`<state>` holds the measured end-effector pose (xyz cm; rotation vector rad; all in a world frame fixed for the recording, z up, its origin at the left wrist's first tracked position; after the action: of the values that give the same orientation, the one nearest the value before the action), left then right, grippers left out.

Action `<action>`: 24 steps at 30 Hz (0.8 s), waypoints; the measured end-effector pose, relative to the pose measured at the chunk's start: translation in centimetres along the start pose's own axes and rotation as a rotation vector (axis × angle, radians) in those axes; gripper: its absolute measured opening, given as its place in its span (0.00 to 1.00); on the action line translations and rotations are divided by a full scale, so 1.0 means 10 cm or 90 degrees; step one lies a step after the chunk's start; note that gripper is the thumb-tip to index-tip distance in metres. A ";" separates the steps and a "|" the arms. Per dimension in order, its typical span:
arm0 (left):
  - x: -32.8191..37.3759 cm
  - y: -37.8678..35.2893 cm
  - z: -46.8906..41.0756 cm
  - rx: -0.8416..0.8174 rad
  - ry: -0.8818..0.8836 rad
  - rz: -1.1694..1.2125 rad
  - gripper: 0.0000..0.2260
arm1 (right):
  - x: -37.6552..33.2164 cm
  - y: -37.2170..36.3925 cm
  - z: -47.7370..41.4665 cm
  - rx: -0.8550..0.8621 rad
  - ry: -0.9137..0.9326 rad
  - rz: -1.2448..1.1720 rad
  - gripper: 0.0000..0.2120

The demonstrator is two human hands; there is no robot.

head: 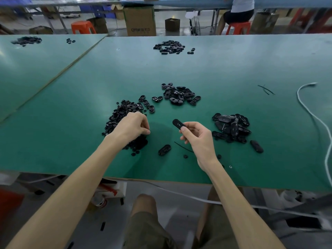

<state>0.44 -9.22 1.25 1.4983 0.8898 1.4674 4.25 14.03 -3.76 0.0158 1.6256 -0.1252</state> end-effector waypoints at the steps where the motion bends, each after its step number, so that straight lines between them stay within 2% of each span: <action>1: 0.01 0.00 0.00 -0.002 -0.001 -0.005 0.05 | 0.00 0.00 0.00 0.000 -0.001 0.000 0.03; 4: 0.06 0.01 0.02 0.026 -0.027 -0.047 0.00 | 0.00 0.00 0.00 0.003 -0.001 -0.002 0.03; 6: 0.11 0.00 0.04 0.051 -0.050 -0.052 0.02 | 0.00 0.00 0.00 0.006 -0.002 -0.001 0.03; 14: 0.46 -0.04 0.11 0.041 -0.094 0.226 0.06 | 0.01 0.01 0.01 0.018 0.003 0.025 0.03; 20: 0.64 -0.11 0.18 0.044 -0.125 0.276 0.03 | 0.00 0.01 0.01 0.024 0.005 0.035 0.04; 24: 0.70 -0.13 0.21 0.043 -0.132 0.289 0.06 | 0.00 0.01 0.01 0.024 0.003 0.037 0.03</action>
<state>3.07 -2.50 2.91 1.9529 0.4956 1.5675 4.36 14.10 -3.81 0.0924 1.6259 -0.1119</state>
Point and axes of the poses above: each hand's wrist, its own z-axis away from the middle knuckle, its own y-axis out of the back of the hand, x = y × z, the point moved 4 cm from there along -z, towards the middle knuckle, and after that the axes turned 2 degrees about x, right-handed, at the moved point
